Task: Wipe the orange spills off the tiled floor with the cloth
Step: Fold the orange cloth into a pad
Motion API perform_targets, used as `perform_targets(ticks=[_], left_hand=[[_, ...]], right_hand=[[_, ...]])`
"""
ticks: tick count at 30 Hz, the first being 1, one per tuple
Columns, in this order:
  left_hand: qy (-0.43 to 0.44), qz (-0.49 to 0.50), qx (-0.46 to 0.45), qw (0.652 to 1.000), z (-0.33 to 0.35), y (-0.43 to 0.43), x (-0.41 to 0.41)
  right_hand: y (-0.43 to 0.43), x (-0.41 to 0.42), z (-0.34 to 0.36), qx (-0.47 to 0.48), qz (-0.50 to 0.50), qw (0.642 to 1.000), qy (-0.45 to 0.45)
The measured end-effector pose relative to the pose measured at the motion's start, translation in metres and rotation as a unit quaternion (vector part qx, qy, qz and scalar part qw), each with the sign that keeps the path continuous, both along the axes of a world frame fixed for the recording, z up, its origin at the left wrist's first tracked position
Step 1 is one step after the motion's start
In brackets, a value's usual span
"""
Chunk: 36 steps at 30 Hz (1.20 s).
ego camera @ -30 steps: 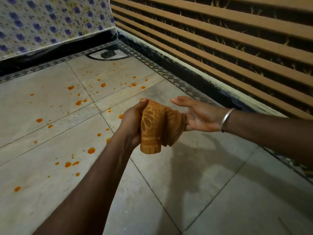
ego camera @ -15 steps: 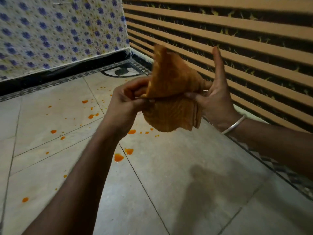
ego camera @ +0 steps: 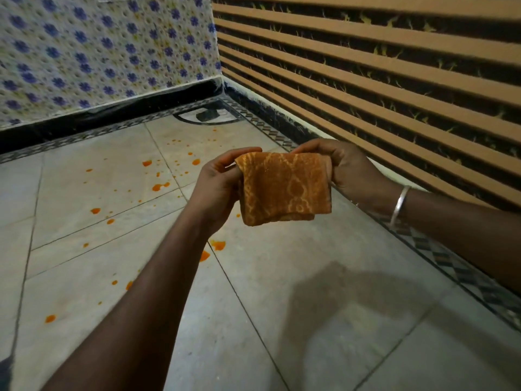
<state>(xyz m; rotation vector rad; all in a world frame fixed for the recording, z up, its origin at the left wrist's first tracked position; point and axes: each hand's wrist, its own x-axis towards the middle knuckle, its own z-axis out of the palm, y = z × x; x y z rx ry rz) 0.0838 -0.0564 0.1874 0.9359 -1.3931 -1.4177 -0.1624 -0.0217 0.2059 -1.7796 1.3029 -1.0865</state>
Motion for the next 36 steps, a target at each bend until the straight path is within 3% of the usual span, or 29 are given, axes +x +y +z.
perform_targets(ticks=[4, 8, 14, 18, 24, 30, 34, 36], left_hand=[[-0.045, 0.002, -0.008, 0.999, -0.006, -0.004, 0.002], [-0.054, -0.017, -0.014, 0.998, -0.008, -0.002, 0.005], [0.087, -0.050, 0.104, 0.990, -0.004, 0.001, 0.002], [-0.023, -0.084, 0.061, 0.994, -0.007, 0.005, -0.004], [0.009, -0.050, 0.039, 0.998, -0.004, -0.001, -0.001], [-0.062, -0.005, -0.005, 0.998, -0.018, -0.002, -0.002], [-0.200, 0.058, -0.120, 0.971, -0.023, 0.003, -0.014], [-0.217, 0.047, -0.142, 0.965, -0.024, 0.011, -0.027]], right_hand=[[-0.003, -0.001, 0.016, -0.103, 0.007, 0.985, 0.136], [-0.005, -0.002, 0.025, -0.150, -0.027, 0.982, 0.109], [-0.010, -0.002, 0.018, -0.096, -0.060, 0.993, 0.029], [-0.014, 0.002, 0.016, -0.082, -0.059, 0.994, 0.038], [-0.011, 0.007, 0.010, 0.052, 0.004, 0.998, 0.041], [-0.009, 0.011, 0.016, 0.168, 0.021, 0.985, -0.045], [-0.012, 0.012, 0.015, 0.177, 0.001, 0.981, -0.081], [-0.013, 0.015, 0.015, 0.164, -0.038, 0.979, -0.111]])
